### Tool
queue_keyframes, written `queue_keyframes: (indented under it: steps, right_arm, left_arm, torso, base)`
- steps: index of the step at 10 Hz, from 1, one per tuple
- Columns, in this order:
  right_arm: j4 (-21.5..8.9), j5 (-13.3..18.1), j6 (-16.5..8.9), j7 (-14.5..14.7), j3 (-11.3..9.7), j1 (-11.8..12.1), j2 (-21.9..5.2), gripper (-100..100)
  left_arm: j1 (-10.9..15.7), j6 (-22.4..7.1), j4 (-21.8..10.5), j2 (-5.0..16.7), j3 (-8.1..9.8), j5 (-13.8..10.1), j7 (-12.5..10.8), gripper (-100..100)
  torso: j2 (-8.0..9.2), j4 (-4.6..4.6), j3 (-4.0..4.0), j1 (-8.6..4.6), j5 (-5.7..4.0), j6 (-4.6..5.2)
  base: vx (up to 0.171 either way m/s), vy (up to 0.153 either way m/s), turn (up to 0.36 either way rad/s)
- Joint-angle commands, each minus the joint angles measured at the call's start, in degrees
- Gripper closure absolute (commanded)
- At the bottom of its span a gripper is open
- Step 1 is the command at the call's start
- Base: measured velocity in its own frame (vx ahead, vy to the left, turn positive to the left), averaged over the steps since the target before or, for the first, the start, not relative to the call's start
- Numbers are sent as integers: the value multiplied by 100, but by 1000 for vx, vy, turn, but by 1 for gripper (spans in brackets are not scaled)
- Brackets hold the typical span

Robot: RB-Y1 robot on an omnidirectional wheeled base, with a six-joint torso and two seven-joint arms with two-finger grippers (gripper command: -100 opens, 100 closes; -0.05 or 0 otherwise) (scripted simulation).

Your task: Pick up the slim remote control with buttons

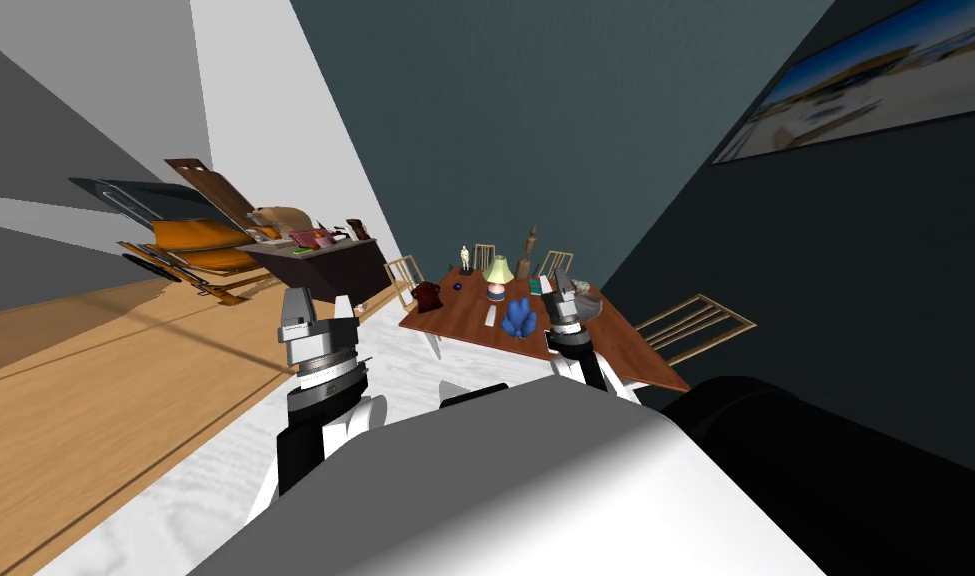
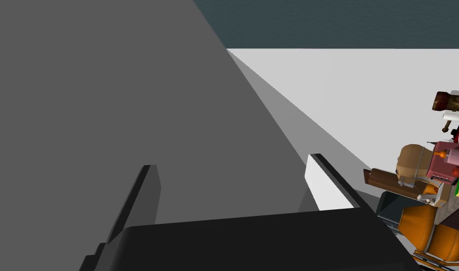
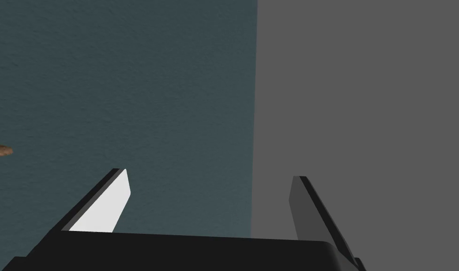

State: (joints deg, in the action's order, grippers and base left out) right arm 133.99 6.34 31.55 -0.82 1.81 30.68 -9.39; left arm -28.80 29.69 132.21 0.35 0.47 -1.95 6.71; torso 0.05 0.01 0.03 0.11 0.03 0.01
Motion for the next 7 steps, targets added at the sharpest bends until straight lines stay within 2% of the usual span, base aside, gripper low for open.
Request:
queue_keyframes:
  steps: [1,2,3,5,6,7]
  right_arm:
    - [-55,121,22,45,93,7,-286,-100]
    - [-126,252,47,93,164,11,-459,-100]
    - [-126,252,47,93,164,11,-534,-100]
    - [-318,579,106,212,287,11,-916,-100]
    - [-318,579,106,212,287,11,-1021,-100]
    - [-439,774,140,283,334,7,-1223,-100]
  left_arm:
    - [0,0,0,0,0,0,0,0]
    - [1,0,0,0,0,0,0,0]
    - [1,0,0,0,-1,0,0,0]
    - [1,0,0,0,0,0,0,0]
    - [1,0,0,0,0,0,0,0]
    - [0,0,0,0,0,0,0,0]
  torso:
    - [0,0,0,0,0,0]
    - [1,0,1,-2,0,-3]
    - [5,1,3,3,1,-3]
    - [2,1,2,-3,-1,-4]
    - [4,1,2,-4,-1,-2]
    - [3,1,2,-8,-2,1]
  base:
    - [-15,31,150]
    - [-27,47,271]
    - [-18,30,87]
    - [-17,27,248]
    - [-16,16,88]
    - [-14,20,200]
